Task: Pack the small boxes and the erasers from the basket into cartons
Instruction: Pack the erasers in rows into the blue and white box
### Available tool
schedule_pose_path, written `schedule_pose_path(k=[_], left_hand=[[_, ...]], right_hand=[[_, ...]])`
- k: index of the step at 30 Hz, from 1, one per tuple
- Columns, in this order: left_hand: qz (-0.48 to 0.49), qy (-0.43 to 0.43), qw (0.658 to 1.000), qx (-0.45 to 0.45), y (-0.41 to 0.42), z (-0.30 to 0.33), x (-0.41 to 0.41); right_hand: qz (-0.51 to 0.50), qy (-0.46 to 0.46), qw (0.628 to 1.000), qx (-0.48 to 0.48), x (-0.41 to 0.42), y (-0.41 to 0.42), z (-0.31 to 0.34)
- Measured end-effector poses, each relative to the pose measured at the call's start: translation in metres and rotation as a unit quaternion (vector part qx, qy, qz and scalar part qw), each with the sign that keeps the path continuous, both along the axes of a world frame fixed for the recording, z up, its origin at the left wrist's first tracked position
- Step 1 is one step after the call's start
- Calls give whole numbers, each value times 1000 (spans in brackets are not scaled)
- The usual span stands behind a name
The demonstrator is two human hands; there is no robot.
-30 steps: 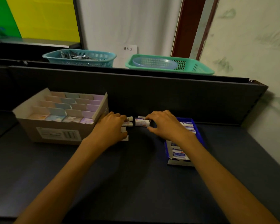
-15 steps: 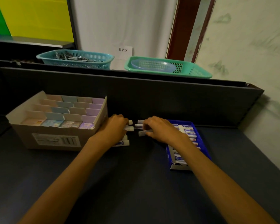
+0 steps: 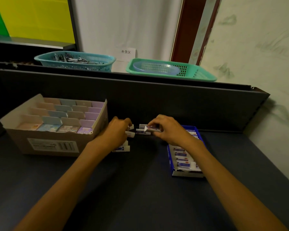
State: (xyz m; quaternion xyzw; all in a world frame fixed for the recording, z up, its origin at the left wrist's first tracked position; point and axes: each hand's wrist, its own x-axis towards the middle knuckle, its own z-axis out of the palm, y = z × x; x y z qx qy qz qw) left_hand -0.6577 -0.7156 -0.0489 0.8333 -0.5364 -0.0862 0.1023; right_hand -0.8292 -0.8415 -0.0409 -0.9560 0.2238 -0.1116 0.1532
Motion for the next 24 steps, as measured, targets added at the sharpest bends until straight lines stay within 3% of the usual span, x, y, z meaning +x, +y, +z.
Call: schedule_pose_path(k=[7, 24], left_hand=[[10, -12, 996, 83, -8, 3, -2], [-2, -27, 998, 55, -11, -1, -16]], right_hand=[[-3, -54, 998, 16, -30, -11, 6], [-19, -75, 997, 26, -70, -26, 1]])
